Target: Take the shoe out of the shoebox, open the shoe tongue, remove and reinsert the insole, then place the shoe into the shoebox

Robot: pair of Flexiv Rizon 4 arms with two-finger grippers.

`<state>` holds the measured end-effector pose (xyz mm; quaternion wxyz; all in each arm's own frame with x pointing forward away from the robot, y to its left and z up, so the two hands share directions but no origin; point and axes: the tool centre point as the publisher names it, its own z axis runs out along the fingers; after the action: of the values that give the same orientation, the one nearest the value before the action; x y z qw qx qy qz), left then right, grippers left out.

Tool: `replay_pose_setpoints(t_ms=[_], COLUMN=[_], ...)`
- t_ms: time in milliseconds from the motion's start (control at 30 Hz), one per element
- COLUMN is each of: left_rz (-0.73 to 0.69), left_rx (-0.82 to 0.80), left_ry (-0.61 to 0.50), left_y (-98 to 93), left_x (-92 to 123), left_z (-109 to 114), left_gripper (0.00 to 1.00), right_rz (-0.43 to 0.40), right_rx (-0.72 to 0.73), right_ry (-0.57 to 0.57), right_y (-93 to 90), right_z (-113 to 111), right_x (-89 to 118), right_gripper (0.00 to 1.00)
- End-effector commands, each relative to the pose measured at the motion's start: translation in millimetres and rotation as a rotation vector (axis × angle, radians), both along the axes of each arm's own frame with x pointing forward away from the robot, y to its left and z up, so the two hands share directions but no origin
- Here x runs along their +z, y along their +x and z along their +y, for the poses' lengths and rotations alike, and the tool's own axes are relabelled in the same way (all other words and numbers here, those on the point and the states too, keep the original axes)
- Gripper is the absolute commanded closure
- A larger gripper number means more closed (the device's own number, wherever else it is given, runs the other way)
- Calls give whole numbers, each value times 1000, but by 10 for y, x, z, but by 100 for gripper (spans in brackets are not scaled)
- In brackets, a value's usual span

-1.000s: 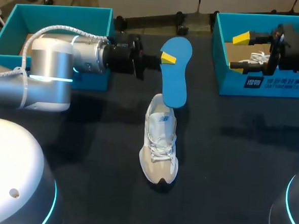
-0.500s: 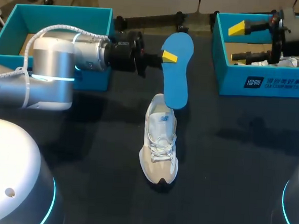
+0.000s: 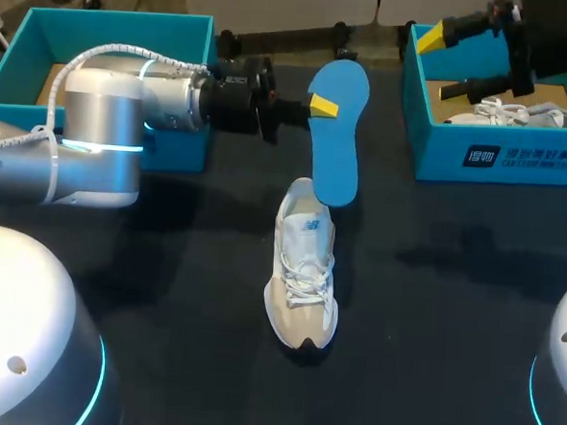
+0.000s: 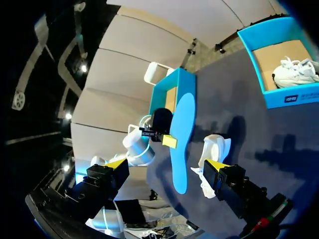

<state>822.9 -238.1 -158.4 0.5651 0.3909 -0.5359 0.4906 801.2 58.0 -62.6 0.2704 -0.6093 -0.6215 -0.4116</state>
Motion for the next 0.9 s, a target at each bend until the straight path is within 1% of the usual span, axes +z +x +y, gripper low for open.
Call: replay_pose_setpoints(t_ms=[33,167,200,300,400,533,567,633,733,900], left_rz=[-1,-1,-1,-1,-1,-1,-1,-1,-1,-1], left_rx=[1,1,1,1,1,1,1,1,1,1], left_ry=[1,1,1,1,1,1,1,1,1,1], left_y=[-5,-5,-5,-5,-5,-5,-5,-5,-5,-5], left_x=[-4,-4,-4,-4,-4,-4,-4,-4,-4,-4], left_z=[1,1,1,1,1,1,1,1,1,1], left_gripper=[100,100,100,100,100,100,100,100,100,100], right_rz=[14,22,32,34,46,58,67,68,74,84], right_rx=[-38,-74,-87,-105,-113,-120,-121,-126,-140,-141], right_ry=[-162,-219,-267,-311,-392,-469,-511,-528,-592,-664], right_y=[4,16,23,28,40,52,59,65,74,75], right_z=[60,96,129,173,226,283,308,328,366,421], right_x=[82,107,117,143,159,165,160,157,163,159], right_gripper=[0,0,0,0,0,0,0,0,0,0])
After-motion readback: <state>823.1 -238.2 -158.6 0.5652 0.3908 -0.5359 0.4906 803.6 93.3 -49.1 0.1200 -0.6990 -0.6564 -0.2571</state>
